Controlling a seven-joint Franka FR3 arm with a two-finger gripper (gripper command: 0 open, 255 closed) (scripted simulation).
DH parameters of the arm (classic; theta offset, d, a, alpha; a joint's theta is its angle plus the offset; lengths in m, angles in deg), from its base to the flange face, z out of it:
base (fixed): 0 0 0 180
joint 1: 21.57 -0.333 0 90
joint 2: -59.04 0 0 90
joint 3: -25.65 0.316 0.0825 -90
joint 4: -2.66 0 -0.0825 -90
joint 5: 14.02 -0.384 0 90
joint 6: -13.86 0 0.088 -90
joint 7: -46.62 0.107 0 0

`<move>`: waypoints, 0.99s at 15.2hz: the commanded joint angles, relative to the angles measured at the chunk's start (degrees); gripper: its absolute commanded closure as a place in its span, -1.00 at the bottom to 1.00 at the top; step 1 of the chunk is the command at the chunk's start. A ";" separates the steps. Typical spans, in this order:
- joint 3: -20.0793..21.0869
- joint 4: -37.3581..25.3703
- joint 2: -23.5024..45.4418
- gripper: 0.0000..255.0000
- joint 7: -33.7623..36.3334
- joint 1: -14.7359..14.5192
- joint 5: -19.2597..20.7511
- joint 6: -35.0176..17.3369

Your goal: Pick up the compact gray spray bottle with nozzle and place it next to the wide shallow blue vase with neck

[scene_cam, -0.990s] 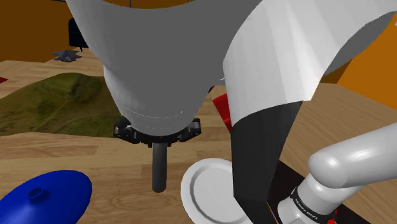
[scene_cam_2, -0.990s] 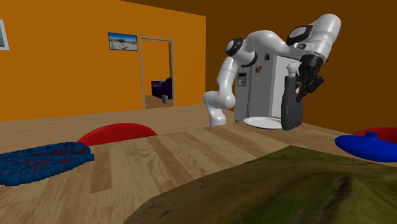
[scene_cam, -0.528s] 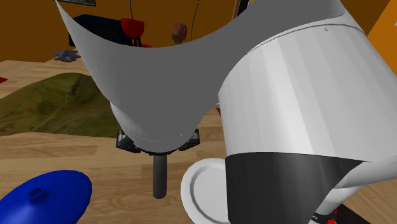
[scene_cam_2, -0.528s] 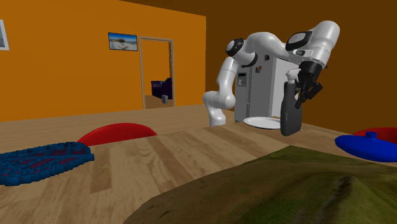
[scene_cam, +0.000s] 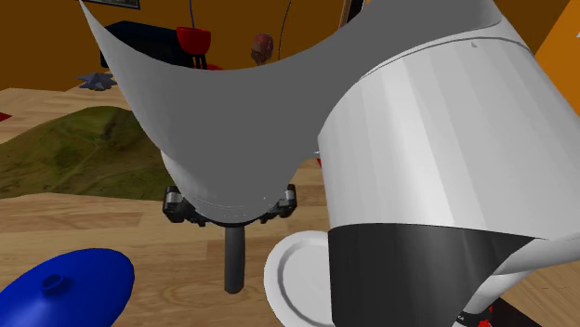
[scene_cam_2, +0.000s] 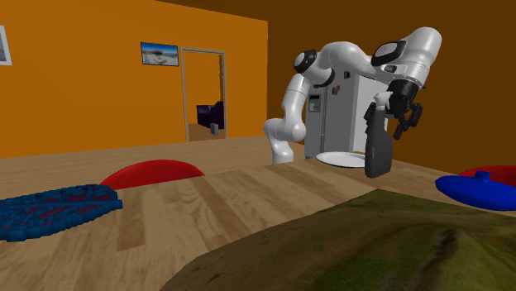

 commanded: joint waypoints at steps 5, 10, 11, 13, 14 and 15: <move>0.00 -3.64 -0.18 -1.00 -0.19 -0.31 -0.28 3.81; 0.53 -7.20 -0.25 -1.00 -0.33 0.00 -0.45 7.25; 0.54 -7.20 -0.25 -1.00 -0.33 0.00 -0.45 7.25; 0.54 -7.20 -0.24 -1.00 -0.33 0.00 -0.45 7.25; 0.54 -7.20 -0.24 -1.00 -0.33 0.00 -0.45 7.25; 0.54 -7.20 -0.24 -1.00 -0.33 0.00 -0.45 7.25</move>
